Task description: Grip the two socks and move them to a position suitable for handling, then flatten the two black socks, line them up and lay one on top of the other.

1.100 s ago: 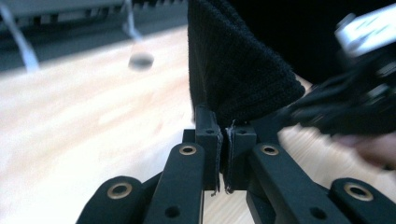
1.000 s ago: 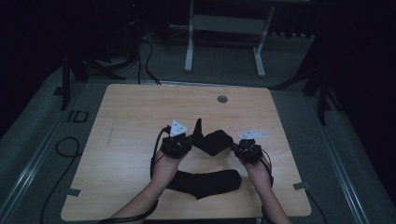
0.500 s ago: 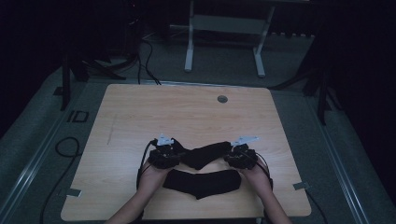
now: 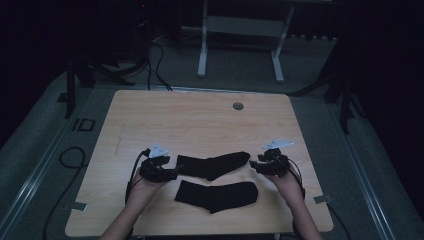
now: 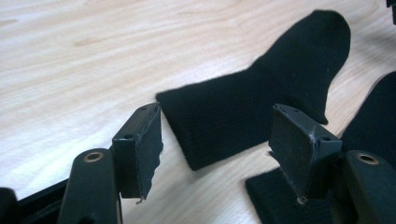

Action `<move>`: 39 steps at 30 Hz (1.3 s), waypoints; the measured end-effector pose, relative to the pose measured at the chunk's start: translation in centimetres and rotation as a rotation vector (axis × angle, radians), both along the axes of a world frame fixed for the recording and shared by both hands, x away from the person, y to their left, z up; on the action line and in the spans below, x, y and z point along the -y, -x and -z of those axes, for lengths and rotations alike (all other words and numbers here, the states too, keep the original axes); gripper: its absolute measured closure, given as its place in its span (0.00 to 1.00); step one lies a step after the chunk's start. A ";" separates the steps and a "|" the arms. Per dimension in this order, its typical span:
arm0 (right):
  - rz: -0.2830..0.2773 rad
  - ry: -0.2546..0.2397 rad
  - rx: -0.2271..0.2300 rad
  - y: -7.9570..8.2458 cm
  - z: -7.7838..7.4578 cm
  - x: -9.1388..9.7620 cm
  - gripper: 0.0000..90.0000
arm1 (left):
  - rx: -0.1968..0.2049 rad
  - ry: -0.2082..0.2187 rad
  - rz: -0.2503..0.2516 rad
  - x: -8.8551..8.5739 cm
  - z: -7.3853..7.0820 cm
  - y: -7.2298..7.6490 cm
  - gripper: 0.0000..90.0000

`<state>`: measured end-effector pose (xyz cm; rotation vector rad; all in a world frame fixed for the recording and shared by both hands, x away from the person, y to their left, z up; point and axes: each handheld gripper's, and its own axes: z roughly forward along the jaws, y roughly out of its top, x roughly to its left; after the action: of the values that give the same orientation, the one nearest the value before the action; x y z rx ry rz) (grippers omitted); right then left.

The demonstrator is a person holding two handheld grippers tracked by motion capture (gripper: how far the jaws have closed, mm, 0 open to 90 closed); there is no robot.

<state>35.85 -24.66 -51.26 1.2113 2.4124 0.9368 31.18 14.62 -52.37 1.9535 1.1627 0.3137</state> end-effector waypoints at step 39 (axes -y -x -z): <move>-0.026 0.082 -0.030 -3.5 2.4 -3.0 0.99 | -0.043 -0.172 0.022 2.3 2.7 -4.1 0.94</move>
<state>39.38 -21.67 -53.65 1.1754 2.4697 0.8237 35.33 12.37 -55.04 2.1300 1.1740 0.3729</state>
